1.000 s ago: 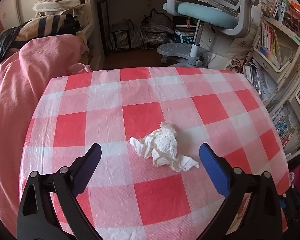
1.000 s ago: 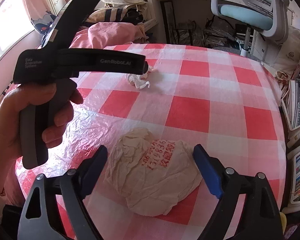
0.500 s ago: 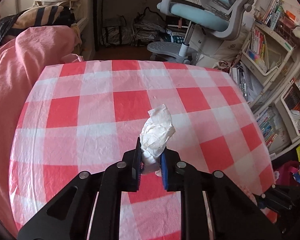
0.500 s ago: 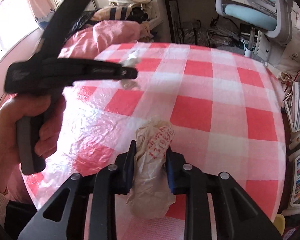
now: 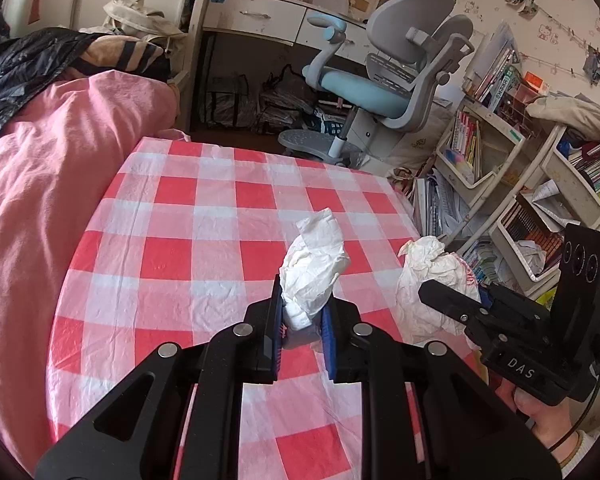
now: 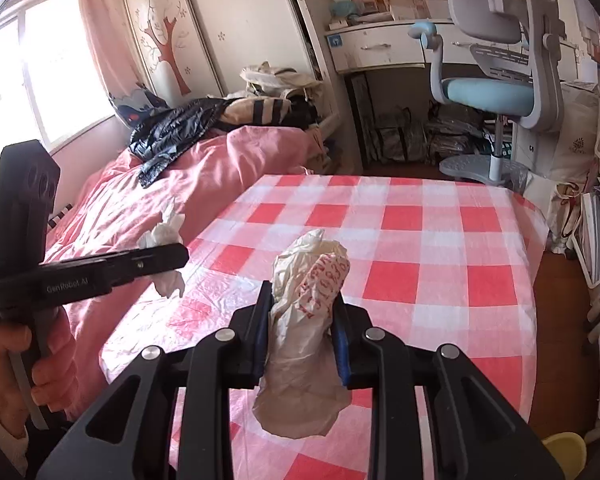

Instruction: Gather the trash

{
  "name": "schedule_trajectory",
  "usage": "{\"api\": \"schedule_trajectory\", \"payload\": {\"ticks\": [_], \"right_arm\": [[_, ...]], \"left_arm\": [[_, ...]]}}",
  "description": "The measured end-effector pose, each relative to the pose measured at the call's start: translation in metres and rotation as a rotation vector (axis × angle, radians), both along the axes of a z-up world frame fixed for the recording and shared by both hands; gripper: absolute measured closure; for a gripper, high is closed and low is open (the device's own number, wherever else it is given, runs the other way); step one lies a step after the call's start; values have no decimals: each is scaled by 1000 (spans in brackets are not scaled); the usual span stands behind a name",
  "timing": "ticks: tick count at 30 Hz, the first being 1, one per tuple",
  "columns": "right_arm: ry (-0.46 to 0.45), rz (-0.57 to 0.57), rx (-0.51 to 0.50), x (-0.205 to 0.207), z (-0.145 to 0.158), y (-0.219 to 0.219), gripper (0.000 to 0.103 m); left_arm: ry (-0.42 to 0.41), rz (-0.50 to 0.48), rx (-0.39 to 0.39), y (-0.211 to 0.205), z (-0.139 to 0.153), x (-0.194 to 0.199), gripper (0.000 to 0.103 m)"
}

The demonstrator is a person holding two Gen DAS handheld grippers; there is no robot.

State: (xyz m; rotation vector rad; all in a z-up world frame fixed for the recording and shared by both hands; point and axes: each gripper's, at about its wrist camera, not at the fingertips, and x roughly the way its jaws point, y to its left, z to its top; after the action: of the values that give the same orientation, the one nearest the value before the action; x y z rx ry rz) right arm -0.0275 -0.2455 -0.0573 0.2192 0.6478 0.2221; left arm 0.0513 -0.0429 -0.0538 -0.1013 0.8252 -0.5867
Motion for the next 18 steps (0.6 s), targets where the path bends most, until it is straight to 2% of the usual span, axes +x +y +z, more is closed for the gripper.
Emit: {"api": "schedule_trajectory", "payload": {"ticks": [6, 9, 13, 18], "right_arm": [[-51, -13, -9, -24, 14, -1, 74], [-61, -30, 15, -31, 17, -6, 74], [-70, -61, 63, -48, 15, -11, 74], [-59, -43, 29, -45, 13, -1, 73]], "left_arm": [[-32, 40, 52, 2, 5, -17, 87], [-64, 41, 78, 0, 9, -23, 87], [-122, 48, 151, -3, 12, -28, 87], [-124, 77, 137, 6, 17, -21, 87]]}}
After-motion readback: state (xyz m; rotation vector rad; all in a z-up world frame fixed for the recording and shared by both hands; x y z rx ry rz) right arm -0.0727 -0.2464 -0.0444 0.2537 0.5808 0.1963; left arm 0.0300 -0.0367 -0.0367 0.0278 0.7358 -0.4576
